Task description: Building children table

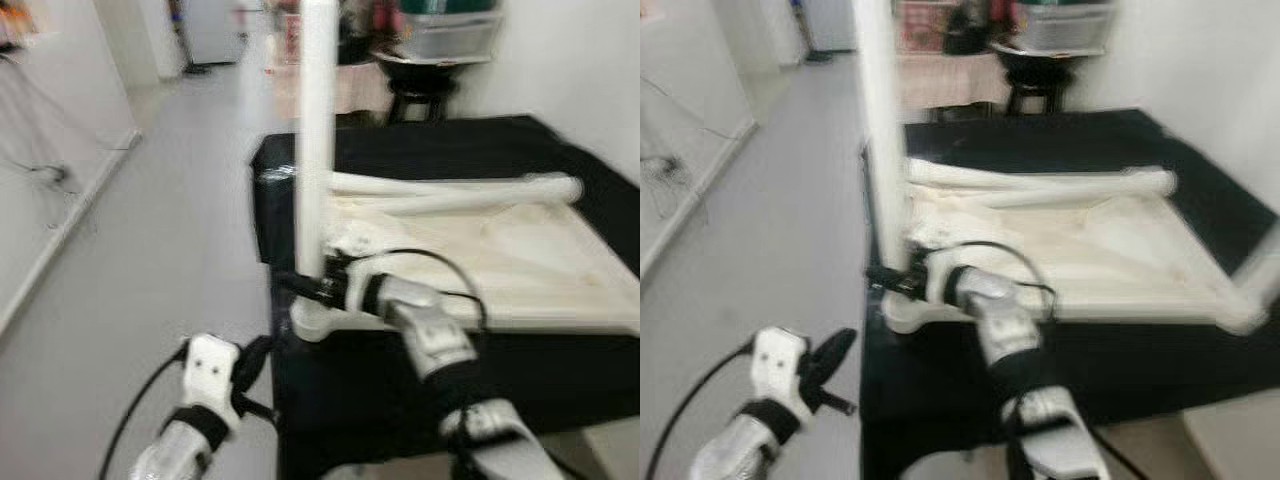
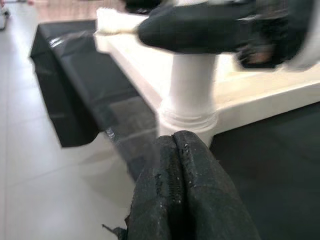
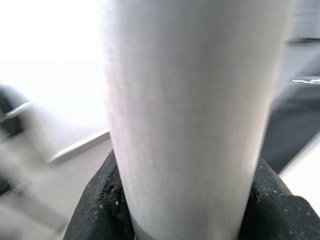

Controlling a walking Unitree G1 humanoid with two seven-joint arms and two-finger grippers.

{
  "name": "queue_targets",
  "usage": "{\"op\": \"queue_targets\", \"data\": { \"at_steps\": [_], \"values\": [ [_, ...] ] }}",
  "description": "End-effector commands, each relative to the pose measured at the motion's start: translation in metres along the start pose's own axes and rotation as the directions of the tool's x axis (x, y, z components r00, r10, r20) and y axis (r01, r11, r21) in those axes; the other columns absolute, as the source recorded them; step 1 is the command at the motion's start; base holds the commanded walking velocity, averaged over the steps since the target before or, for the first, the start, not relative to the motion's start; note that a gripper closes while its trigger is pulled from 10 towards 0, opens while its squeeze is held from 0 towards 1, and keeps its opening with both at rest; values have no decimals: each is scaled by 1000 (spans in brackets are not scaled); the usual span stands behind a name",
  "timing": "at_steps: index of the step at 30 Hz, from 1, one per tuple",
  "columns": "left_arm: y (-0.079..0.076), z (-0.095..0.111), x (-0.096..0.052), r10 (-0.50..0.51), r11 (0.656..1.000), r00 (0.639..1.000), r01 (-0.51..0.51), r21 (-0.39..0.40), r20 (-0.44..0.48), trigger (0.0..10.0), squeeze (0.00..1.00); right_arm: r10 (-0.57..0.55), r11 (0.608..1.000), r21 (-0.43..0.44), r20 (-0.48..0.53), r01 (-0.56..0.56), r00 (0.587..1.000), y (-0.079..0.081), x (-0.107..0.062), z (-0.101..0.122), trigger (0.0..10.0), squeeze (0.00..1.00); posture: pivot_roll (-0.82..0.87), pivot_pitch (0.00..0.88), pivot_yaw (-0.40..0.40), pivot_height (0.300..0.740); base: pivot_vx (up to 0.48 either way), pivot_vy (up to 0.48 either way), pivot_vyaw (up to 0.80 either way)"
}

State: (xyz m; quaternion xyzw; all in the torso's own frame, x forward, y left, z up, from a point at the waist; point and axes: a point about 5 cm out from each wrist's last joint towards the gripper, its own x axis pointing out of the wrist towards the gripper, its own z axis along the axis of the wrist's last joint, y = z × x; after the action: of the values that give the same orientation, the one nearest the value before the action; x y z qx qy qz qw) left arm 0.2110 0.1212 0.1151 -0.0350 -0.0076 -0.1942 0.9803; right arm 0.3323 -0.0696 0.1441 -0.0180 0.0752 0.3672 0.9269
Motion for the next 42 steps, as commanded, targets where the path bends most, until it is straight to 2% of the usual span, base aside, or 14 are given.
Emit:
{"op": "queue_targets", "data": {
  "at_steps": [1,2,10,11,12,17,23,24,28,33,34,35,36,42],
  "values": [
    [4,-2,-4,14,1000,1000,-14,5,-19,10000,0,-195,970,108,-199,219,960,-2,-16,-36,0,0,32,81,25,740,0,0,0],
    [5,-2,-4,9,1000,1000,-9,2,-21,10000,0,-206,973,60,-191,221,960,11,-25,-36,0,0,11,79,40,740,0,0,0],
    [4,-2,-4,-1,1000,1000,0,-10,-25,10000,0,-170,981,46,-246,187,954,-1,-24,-32,0,0,19,71,33,740,0,0,0],
    [5,-2,-4,5,1000,1000,-5,-6,-23,10000,0,-165,980,72,-227,186,960,4,-21,-29,10000,0,27,67,32,740,0,0,0],
    [5,-2,-4,7,1000,1000,-7,-6,-23,10000,0,-127,984,98,-189,148,974,8,-16,-23,10000,1000,25,64,34,740,0,0,0],
    [5,-2,-3,4,1000,1000,-4,-10,-25,10000,0,38,993,112,-48,-33,998,11,-6,0,10000,1000,23,57,34,740,0,0,0],
    [4,-4,1,-1,1000,1000,1,-15,-25,10000,0,395,918,-36,-4,-395,919,0,-10,21,10000,969,30,39,31,740,0,0,0],
    [4,-4,1,-1,1000,1000,1,-16,-25,10000,0,414,909,-49,-20,-415,910,-1,-9,20,10000,133,30,38,31,740,0,0,0],
    [4,-5,3,-4,1000,1000,4,-21,-25,10000,0,532,843,-49,-72,-536,843,-8,-1,15,10000,0,45,22,27,740,0,0,0],
    [3,-6,4,-5,1000,1000,4,-21,-25,10000,0,526,848,-30,-69,-529,848,-13,7,20,10000,0,49,18,24,740,0,0,0],
    [3,-6,4,-4,1000,1000,4,-21,-25,10000,0,509,859,-23,-58,-511,859,-15,12,24,3216,0,53,15,20,740,0,0,0],
    [3,-6,4,-4,1000,1000,4,-21,-25,10000,0,509,859,-23,-58,-511,859,-15,12,24,3216,0,53,15,20,740,0,0,0],
    [2,-6,4,-4,1000,1000,3,-20,-25,10000,0,498,866,-17,-49,-499,866,-19,14,28,0,0,59,13,18,740,0,0,0],
    [1,-6,3,-3,1000,1000,2,-20,-23,10000,0,531,847,-17,-45,-532,846,-30,8,27,0,0,54,16,19,740,0,0,0]
  ]
}}
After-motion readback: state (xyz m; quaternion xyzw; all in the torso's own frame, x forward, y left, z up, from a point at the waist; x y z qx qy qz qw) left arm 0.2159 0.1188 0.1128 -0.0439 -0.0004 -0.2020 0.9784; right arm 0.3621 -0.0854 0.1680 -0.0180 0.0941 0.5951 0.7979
